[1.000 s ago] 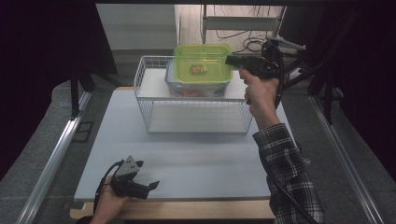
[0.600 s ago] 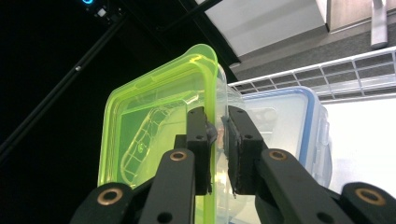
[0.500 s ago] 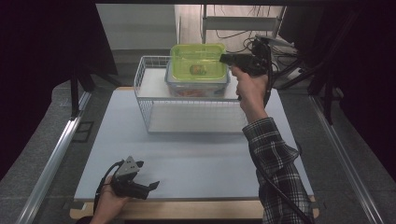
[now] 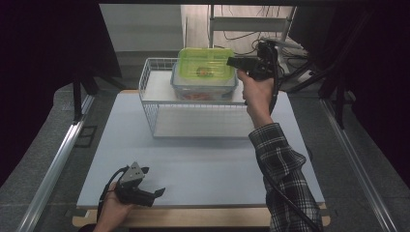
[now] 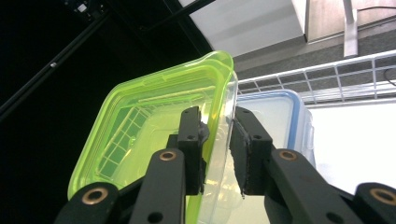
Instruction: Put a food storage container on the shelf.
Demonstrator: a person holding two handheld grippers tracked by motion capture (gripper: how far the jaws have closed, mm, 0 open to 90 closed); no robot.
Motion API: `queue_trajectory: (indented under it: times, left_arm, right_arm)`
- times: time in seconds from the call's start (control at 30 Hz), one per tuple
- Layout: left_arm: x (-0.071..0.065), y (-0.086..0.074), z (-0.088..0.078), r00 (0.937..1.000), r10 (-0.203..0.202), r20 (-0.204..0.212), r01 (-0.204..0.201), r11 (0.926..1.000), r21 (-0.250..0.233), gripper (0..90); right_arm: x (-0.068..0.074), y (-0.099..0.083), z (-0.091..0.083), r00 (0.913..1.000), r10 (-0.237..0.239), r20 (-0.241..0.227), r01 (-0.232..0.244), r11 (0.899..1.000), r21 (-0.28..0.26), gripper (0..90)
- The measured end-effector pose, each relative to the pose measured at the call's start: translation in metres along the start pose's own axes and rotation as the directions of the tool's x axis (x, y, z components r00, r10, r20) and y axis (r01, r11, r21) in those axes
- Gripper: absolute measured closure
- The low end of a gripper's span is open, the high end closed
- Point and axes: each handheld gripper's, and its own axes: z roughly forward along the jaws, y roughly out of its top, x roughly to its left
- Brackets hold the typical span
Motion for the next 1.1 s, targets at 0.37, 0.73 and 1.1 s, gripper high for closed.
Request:
queue_trajectory:
  times: [0.37,0.73,1.1]
  left_arm:
    - [-0.0001,0.0000,0.0000,1.0000,0.000,0.001,0.000,1.0000,0.000,4.1]
    - [-0.0004,0.0001,0.0001,1.0000,0.000,0.002,0.000,1.0000,0.000,4.1]
    - [-0.0004,0.0002,0.0003,1.0000,-0.001,0.001,0.001,1.0000,-0.002,4.0]
  right_arm:
    - [-0.0038,-0.0006,0.0054,0.9997,-0.012,0.019,0.012,1.000,0.006,68.2]
    - [-0.0044,0.0019,0.0053,0.9994,-0.027,0.023,0.027,1.000,0.001,60.5]
    - [-0.0014,0.0049,0.0002,0.9968,-0.080,-0.009,0.080,0.997,0.018,44.3]
